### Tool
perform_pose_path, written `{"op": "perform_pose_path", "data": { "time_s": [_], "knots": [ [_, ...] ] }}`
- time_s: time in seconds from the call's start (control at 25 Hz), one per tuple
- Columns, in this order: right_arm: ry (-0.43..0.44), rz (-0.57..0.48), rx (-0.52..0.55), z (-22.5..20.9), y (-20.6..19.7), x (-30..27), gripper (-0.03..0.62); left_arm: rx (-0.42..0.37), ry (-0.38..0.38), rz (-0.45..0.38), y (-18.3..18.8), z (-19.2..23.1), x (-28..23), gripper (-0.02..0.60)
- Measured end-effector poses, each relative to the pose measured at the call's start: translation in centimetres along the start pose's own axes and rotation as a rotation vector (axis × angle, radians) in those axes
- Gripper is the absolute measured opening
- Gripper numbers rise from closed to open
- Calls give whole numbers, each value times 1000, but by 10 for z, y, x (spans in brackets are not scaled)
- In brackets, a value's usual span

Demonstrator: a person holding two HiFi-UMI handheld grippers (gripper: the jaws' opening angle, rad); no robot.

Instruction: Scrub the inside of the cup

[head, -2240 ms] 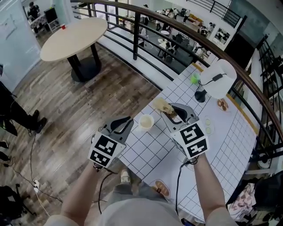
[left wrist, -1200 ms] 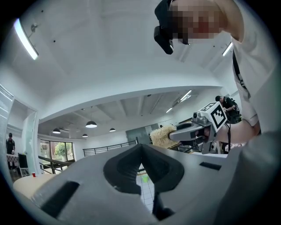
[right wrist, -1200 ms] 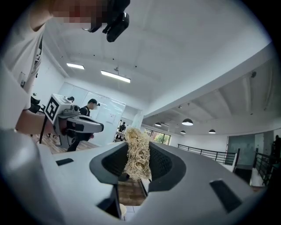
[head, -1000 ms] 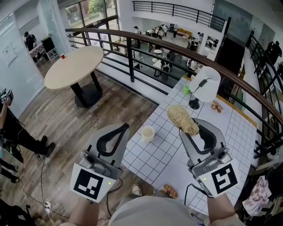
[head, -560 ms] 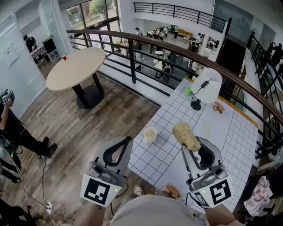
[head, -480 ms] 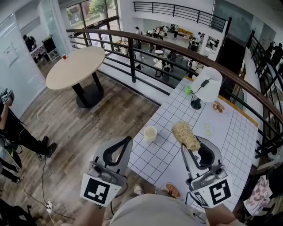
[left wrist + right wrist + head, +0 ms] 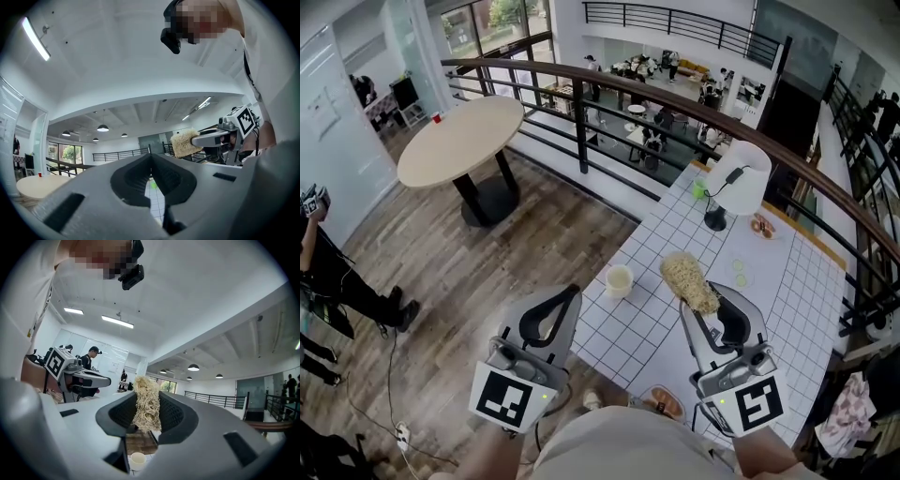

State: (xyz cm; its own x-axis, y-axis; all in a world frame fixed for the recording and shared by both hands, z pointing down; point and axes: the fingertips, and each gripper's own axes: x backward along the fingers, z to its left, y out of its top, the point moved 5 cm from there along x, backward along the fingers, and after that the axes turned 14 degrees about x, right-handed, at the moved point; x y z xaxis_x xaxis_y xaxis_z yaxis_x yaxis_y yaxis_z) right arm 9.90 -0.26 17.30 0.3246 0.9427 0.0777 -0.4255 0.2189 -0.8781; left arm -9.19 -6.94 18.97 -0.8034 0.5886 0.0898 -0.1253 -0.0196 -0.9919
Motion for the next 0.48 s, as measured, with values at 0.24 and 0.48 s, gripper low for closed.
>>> {"op": "perform_pose_path", "data": {
  "time_s": [0.24,0.48],
  "knots": [
    [-15,1,-12,0,-6,-5,124,-2,16,-39,2,3,2,14],
    [-3,-10,-32,4,-5,-12,124,-4,14,-21,-1,6,1,14]
  ]
}}
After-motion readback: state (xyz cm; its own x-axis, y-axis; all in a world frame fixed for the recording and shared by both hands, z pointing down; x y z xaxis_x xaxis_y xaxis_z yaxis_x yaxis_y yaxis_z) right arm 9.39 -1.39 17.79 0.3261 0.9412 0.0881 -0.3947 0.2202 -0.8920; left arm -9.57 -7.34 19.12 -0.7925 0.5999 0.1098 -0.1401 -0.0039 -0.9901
